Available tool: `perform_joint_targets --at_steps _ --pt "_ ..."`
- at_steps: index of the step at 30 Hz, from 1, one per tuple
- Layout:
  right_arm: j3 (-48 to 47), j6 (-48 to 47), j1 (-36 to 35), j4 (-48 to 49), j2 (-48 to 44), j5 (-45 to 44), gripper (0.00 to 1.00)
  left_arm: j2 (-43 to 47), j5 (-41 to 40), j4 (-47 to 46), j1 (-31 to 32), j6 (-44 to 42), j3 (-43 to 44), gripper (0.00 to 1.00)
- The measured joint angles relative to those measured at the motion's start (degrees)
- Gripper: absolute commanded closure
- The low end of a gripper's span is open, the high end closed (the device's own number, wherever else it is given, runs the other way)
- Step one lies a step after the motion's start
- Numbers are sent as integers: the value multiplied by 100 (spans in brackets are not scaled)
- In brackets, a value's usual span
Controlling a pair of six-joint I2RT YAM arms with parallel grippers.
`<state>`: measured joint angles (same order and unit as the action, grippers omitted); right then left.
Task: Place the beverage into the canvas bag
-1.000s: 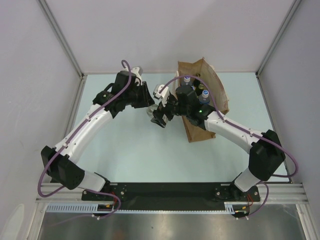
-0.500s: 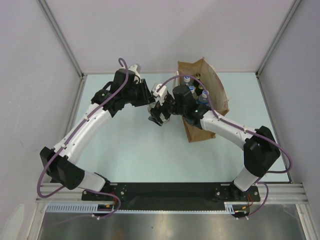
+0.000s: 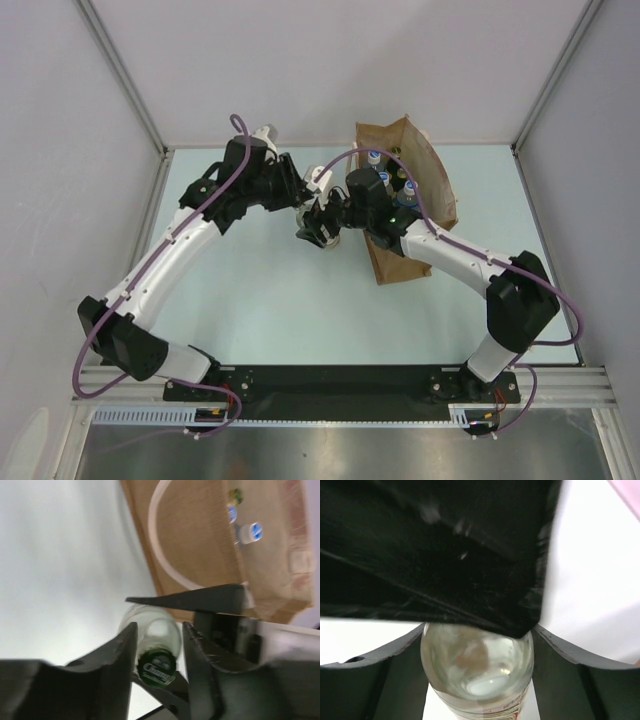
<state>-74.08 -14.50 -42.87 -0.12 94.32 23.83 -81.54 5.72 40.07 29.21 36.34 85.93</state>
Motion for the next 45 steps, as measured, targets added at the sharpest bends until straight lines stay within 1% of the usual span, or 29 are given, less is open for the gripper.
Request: perform_joint_targets --at_steps 3,6,8,11,12,13,14,15,20,23,25,28,29,31,32,37,41,45 --pt "2 120 44 -131 -2 157 100 138 24 -249 -28 120 7 34" --pt "2 210 116 -181 -15 348 100 470 -31 -398 -105 225 7 31" --pt "2 284 149 -170 -31 444 100 678 -83 -442 -181 227 7 31" --pt "2 452 203 -232 -52 581 100 968 -85 -710 -243 245 -7 22" --pt "2 566 232 -262 -52 669 100 1113 -85 -881 -256 212 -101 14" --pt "2 660 262 -280 -55 732 100 1226 -94 -949 -262 166 -181 11" --pt "0 793 306 -289 -57 817 100 1405 -107 -1150 -262 59 -382 7" --pt "-2 942 369 -289 -59 898 100 1628 -127 -1320 -262 -61 -658 1" --pt "-118 1746 837 -264 -107 1099 100 2852 -140 -2417 -267 -754 -2424 0" --pt "-162 2186 1078 -160 -192 1117 100 3565 122 -3407 -273 -1272 -3698 0" --pt "-192 2461 1172 -116 -267 1115 100 3792 424 -4006 -273 -1552 -4336 0" --pt "-232 2850 1187 -48 -374 1093 100 3711 964 -4843 -271 -1895 -4937 0" --pt "-236 2942 1180 -28 -400 1086 100 3689 988 -4881 -271 -1910 -4953 0" --pt "-245 3174 1152 11 -468 1027 100 3449 1158 -5265 -210 -1998 -5016 0" --pt "-247 3294 1139 50 -496 988 100 3285 1233 -5541 -157 -2039 -5012 0" --pt "-258 3639 1067 170 -509 839 100 2627 1453 -6201 146 -2144 -4850 0" --pt "-282 3773 1005 173 -509 748 100 2149 1617 -6518 337 -2142 -4616 0" --pt "-326 3875 986 184 -509 706 100 1853 1569 -6640 444 -2142 -4503 0"
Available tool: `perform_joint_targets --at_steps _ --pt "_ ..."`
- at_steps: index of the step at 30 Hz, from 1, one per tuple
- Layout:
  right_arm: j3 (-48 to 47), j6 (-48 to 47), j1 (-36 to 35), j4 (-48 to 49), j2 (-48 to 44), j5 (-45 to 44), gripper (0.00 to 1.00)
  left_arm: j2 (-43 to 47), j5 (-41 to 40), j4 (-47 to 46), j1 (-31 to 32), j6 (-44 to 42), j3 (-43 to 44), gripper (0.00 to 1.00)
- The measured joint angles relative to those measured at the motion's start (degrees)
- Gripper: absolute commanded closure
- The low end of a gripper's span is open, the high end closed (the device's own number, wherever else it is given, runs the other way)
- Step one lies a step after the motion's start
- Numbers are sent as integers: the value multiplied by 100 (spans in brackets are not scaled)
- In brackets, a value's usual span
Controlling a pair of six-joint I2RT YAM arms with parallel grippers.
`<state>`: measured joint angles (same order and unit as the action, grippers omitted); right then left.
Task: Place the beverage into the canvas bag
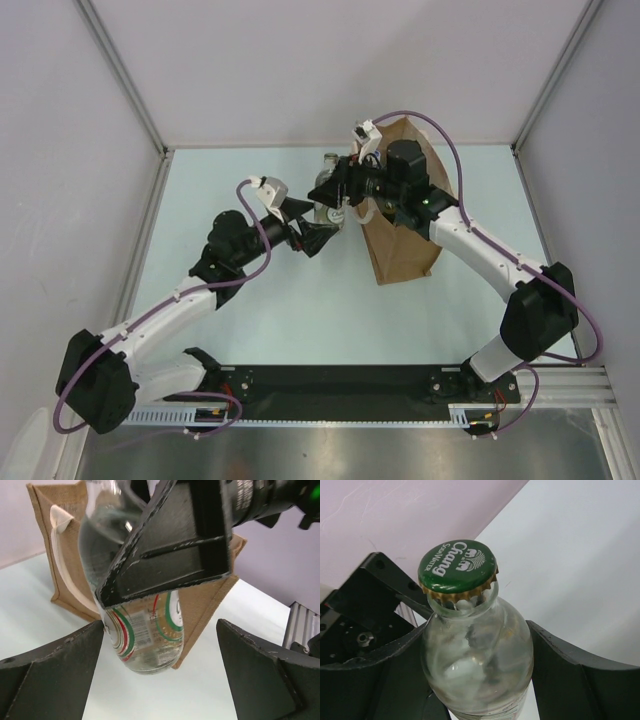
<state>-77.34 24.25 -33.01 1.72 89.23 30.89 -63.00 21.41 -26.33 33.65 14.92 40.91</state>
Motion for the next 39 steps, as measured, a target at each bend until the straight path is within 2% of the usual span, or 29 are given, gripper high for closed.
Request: perform_joint_targets --at_steps 6,11,12,14,15,17,18,20,21,22,24,25,27,28,35,39 --pt "-17 15 -76 33 0 -24 100 -367 -389 153 94 -48 227 2" --pt "-17 31 -166 33 0 -24 100 -623 -522 245 184 -111 577 11" --pt "-17 46 -173 35 0 -26 100 -645 -518 256 188 -142 603 19" --pt "-17 63 -177 37 0 -46 100 -680 -518 313 190 -192 638 29" --pt "-17 72 -177 31 0 -31 100 -704 -544 348 184 -249 649 42" --pt "-17 57 -162 20 0 -28 100 -743 -525 385 181 -249 682 55" --pt "-17 55 -149 17 0 -17 100 -758 -518 411 179 -264 706 68" --pt "-17 59 -133 28 0 -9 100 -778 -501 466 179 -304 758 84" --pt "-17 63 -127 33 0 0 97 -787 -498 481 179 -308 772 99" --pt "-17 68 -125 28 0 2 85 -791 -490 509 179 -315 785 100" --pt "-17 72 -120 26 -2 15 67 -796 -476 557 179 -341 809 100" --pt "-17 72 -111 24 -2 35 54 -796 -472 586 179 -348 820 100" --pt "-17 72 -101 26 -2 63 43 -796 -470 590 179 -350 826 100" --pt "-17 72 -83 24 -2 85 35 -793 -468 588 179 -352 826 100" --pt "63 238 24 146 -81 319 14 -730 -302 459 179 -345 658 100" --pt "127 361 55 461 -313 442 13 -728 -166 684 179 -337 413 100"
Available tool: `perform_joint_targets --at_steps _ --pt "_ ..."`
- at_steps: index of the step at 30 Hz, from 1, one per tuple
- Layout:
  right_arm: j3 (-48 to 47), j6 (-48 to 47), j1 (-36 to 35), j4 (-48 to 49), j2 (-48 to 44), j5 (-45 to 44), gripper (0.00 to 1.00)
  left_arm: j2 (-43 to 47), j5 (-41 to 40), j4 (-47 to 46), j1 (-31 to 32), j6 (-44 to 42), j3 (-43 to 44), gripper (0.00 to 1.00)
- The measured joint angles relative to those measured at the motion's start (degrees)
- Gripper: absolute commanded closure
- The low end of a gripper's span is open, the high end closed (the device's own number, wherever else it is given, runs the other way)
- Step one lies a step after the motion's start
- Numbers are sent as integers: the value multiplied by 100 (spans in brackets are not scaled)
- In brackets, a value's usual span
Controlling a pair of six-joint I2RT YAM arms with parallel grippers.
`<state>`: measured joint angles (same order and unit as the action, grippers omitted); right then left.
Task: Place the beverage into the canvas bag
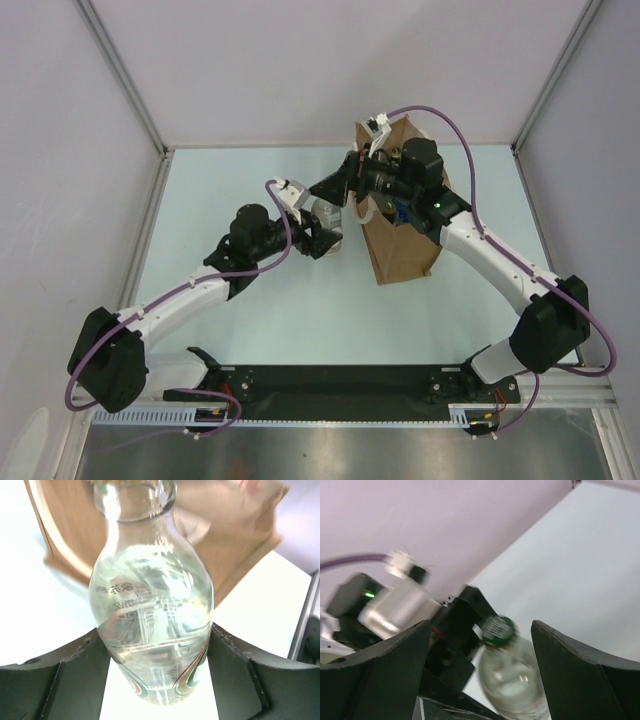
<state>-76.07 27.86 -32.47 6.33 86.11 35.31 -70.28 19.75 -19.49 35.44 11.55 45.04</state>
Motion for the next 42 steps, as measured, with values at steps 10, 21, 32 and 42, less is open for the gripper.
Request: perform_joint_targets --at_steps 10,21,32,42 --pt "37 68 42 284 -267 109 15 15 63 184 -35 48 -339 100" --pt "37 -374 98 -428 -205 -162 26 133 205 81 -48 96 -564 100" --pt "-133 -623 -9 -1051 111 -164 39 170 319 63 -55 98 -566 100" --pt "-289 -922 -105 -1300 188 -149 92 170 334 66 -57 105 -566 100"
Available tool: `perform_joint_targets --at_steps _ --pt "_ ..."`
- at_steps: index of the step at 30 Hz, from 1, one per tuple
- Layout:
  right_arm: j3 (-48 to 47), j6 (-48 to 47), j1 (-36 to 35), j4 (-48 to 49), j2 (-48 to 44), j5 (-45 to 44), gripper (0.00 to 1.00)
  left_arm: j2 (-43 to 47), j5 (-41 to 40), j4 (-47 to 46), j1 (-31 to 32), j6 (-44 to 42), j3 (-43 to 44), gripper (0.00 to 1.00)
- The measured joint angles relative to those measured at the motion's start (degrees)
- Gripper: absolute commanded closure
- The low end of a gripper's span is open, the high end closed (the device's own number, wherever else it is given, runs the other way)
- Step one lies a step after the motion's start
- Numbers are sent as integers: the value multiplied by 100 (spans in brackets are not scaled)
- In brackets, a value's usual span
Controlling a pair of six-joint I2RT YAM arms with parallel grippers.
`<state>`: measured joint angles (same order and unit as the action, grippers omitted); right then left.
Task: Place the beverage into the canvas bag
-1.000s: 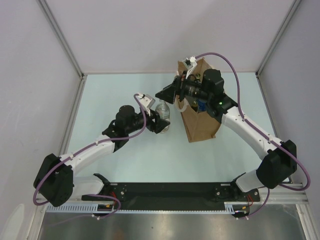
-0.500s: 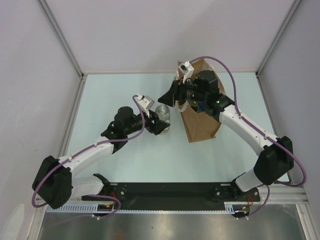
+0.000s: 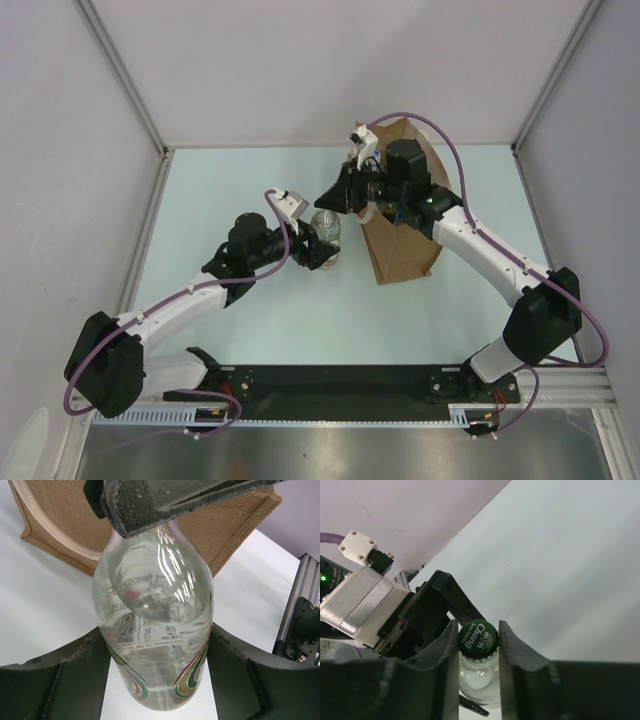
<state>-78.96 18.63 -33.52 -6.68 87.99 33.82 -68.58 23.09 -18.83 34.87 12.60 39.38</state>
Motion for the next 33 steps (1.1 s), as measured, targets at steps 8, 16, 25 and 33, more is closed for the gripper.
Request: perform_joint_targets --at_steps 8,16,25,33 --pt "-247 -358 0 -293 37 50 100 0 46 -72 -4 79 20 55" --pt "-911 -619 210 -848 42 267 100 2 160 -509 -13 321 214 10" --pt "-1300 -787 763 -1088 -179 391 100 444 109 -498 -55 350 616 0" --pt "-1705 -951 1639 -1342 -450 286 100 1034 -442 59 -125 -142 876 0"
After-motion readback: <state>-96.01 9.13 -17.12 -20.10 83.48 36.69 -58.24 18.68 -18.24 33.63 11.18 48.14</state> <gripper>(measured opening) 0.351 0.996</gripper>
